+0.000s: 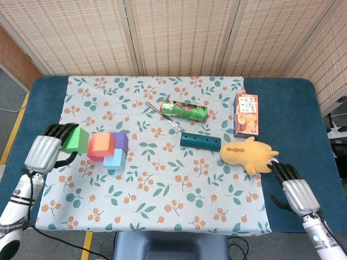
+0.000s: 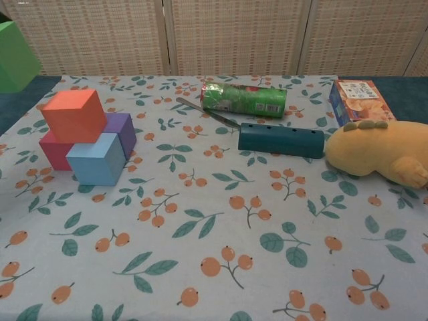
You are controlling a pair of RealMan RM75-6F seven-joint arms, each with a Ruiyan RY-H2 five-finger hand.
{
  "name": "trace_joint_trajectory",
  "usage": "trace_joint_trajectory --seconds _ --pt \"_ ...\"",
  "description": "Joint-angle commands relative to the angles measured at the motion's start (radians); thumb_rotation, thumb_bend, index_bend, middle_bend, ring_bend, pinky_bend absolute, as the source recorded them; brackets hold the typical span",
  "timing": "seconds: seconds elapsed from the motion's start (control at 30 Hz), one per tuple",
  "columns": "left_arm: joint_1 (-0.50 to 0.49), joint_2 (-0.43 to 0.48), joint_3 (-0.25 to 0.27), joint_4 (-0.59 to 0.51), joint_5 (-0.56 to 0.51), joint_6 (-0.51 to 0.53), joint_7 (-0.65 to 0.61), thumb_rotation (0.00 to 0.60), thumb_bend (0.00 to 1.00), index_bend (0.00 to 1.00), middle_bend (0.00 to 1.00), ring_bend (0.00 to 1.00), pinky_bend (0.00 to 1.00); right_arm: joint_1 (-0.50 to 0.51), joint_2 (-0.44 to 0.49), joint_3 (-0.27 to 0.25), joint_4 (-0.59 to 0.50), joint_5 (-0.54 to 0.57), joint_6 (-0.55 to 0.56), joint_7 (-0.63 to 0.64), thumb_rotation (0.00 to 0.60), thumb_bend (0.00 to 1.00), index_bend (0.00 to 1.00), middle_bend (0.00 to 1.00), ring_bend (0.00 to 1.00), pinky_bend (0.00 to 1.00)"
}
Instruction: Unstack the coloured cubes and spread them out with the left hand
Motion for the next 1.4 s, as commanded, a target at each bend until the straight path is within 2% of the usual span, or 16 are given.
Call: trace_joint_trajectory --seconds 0.03,0.17,0.33,0.47,0.6,0.67,0.7,0.77,0.8,0.83,1.0,1.23,1.3,1.4 --pt "0.080 -0.010 0.073 0.061 0.032 0.053 -0.048 0.600 0.47 0.26 0.51 0.44 0.18 0.001 0.000 -0.003 -0.003 -0.003 -0.001 -0.002 0.600 0.25 0.00 0.00 0.00 0.00" --pt "0.116 -0.060 0.135 0.134 0.079 0.044 -0.108 0.600 0.47 0.26 0.51 0.44 0.17 0.000 -0.002 -0.007 -0.007 -0.010 0.002 -0.007 0.600 0.25 0.00 0.00 0.00 0.00" --pt "0.127 -0.141 0.157 0.227 0.081 0.017 -0.071 0.600 0.47 0.26 0.51 0.44 0.17 0.000 0.004 -0.016 -0.013 -0.032 0.008 0.001 0.600 0.25 0.00 0.00 0.00 0.00" --pt "0.141 -0.178 0.175 0.268 0.082 0.000 -0.092 0.600 0.46 0.26 0.50 0.44 0.18 -0.001 0.007 -0.015 -0.012 -0.031 0.014 0.010 0.600 0.25 0.00 0.00 0.00 0.00" --pt "0.148 -0.206 0.195 0.304 0.102 -0.014 -0.132 0.600 0.42 0.19 0.42 0.39 0.21 0.000 0.008 -0.014 -0.010 -0.030 0.012 0.012 0.600 0.25 0.00 0.00 0.00 0.00" --pt "0.151 -0.223 0.199 0.327 0.111 -0.016 -0.134 0.600 0.41 0.14 0.35 0.34 0.20 0.000 0.008 -0.016 -0.011 -0.032 0.012 0.011 0.600 0.25 0.00 0.00 0.00 0.00" --pt "0.150 -0.226 0.202 0.332 0.108 -0.027 -0.129 0.600 0.41 0.08 0.26 0.26 0.18 0.000 0.007 -0.016 -0.012 -0.033 0.013 0.010 0.600 0.25 0.00 0.00 0.00 0.00" --pt "0.144 -0.217 0.207 0.318 0.084 -0.074 -0.107 0.600 0.39 0.01 0.07 0.08 0.12 -0.002 0.008 -0.017 -0.014 -0.035 0.018 0.010 0.600 0.25 0.00 0.00 0.00 0.00" --pt "0.141 -0.207 0.205 0.300 0.071 -0.092 -0.090 0.600 0.38 0.00 0.01 0.02 0.09 -0.003 0.009 -0.017 -0.017 -0.037 0.021 0.012 0.600 0.25 0.00 0.00 0.00 0.00" --pt "0.140 -0.202 0.203 0.289 0.066 -0.095 -0.083 0.600 0.38 0.00 0.00 0.00 0.08 -0.004 0.010 -0.017 -0.017 -0.037 0.023 0.014 0.600 0.25 0.00 0.00 0.00 0.00" --pt "0.144 -0.193 0.200 0.267 0.063 -0.090 -0.069 0.600 0.36 0.00 0.00 0.00 0.08 -0.007 0.009 -0.016 -0.017 -0.037 0.030 0.014 0.600 0.25 0.00 0.00 0.00 0.00" --pt "0.174 -0.139 0.202 0.176 0.086 -0.028 -0.065 0.600 0.35 0.00 0.00 0.00 0.07 -0.001 0.014 -0.016 -0.025 -0.026 0.012 0.031 0.600 0.25 0.00 0.00 0.00 0.00" --pt "0.182 -0.123 0.182 0.153 0.101 0.023 -0.086 0.600 0.35 0.00 0.00 0.00 0.07 0.000 0.015 -0.016 -0.024 -0.024 0.010 0.035 0.600 0.25 0.00 0.00 0.00 0.00" --pt "0.173 -0.105 0.122 0.122 0.125 0.106 -0.118 0.600 0.35 0.00 0.00 0.00 0.07 0.002 0.016 -0.016 -0.022 -0.022 0.005 0.041 0.600 0.25 0.00 0.00 0.00 0.00"
